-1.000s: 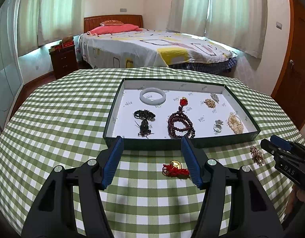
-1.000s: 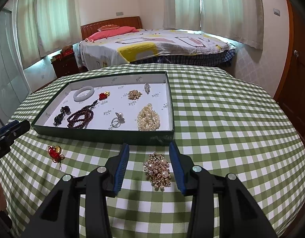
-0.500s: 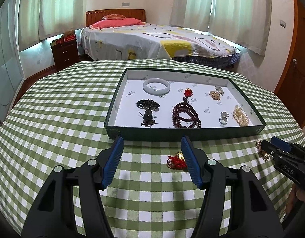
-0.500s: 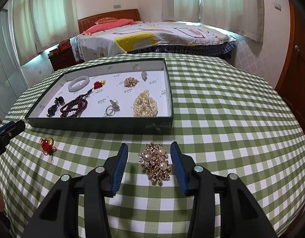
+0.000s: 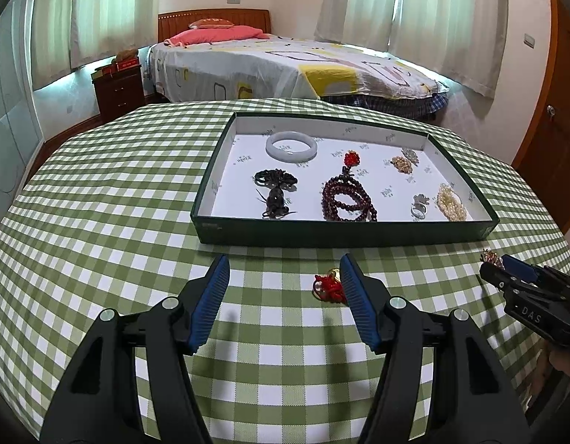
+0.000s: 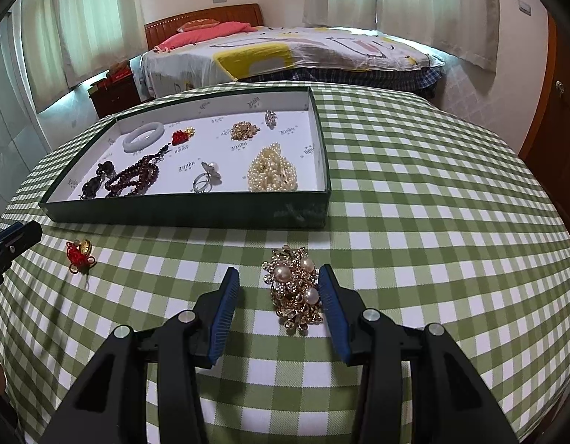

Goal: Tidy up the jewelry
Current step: 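Grasp the gold pearl-cluster brooch with the right tool while the left tool grasps the red tassel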

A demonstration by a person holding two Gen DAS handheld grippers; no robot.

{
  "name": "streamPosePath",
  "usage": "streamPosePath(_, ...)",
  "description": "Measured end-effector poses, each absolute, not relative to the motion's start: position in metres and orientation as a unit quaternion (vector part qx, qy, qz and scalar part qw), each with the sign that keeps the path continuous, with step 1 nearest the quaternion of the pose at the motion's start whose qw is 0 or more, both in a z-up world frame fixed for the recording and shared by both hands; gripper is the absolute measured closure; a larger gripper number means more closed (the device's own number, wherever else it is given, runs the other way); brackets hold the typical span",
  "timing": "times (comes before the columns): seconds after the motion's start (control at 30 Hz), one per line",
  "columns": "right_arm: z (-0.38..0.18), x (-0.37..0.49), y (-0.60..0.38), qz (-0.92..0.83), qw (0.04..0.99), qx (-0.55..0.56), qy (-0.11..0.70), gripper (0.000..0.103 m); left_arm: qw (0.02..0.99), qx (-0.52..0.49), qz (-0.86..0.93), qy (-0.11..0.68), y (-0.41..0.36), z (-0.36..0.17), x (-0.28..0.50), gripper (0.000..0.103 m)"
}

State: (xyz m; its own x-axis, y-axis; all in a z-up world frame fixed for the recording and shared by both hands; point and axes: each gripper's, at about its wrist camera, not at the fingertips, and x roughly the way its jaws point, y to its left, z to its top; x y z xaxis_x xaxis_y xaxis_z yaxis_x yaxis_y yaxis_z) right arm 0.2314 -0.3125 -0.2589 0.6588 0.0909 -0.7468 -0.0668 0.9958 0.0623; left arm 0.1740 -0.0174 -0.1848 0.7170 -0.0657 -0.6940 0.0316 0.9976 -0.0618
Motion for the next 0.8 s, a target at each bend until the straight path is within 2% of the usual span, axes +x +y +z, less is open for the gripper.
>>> streamPosePath(0.07,-0.259,0.230,-0.312,0.040,0.911,0.011,0.409,0.062,0.926,-0.023,-0.028,0.377,-0.019,-0.186,0.174,0.043)
streamPosePath(0.2,-0.259,0.227,-0.318,0.034,0.913,0.017,0.405,0.077,0.925,-0.023,-0.030,0.378,-0.020,-0.187,0.173,0.043)
streamPosePath(0.23,-0.260,0.226,-0.320,0.032,0.914,0.019,0.405,0.078,0.925,-0.023,-0.031,0.379,-0.021,-0.188,0.173,0.043)
streamPosePath(0.8,-0.253,0.221,-0.308,0.056,0.919,0.022,0.391,0.080,0.919,-0.026,-0.047,0.390,-0.031,-0.196,0.174,0.043)
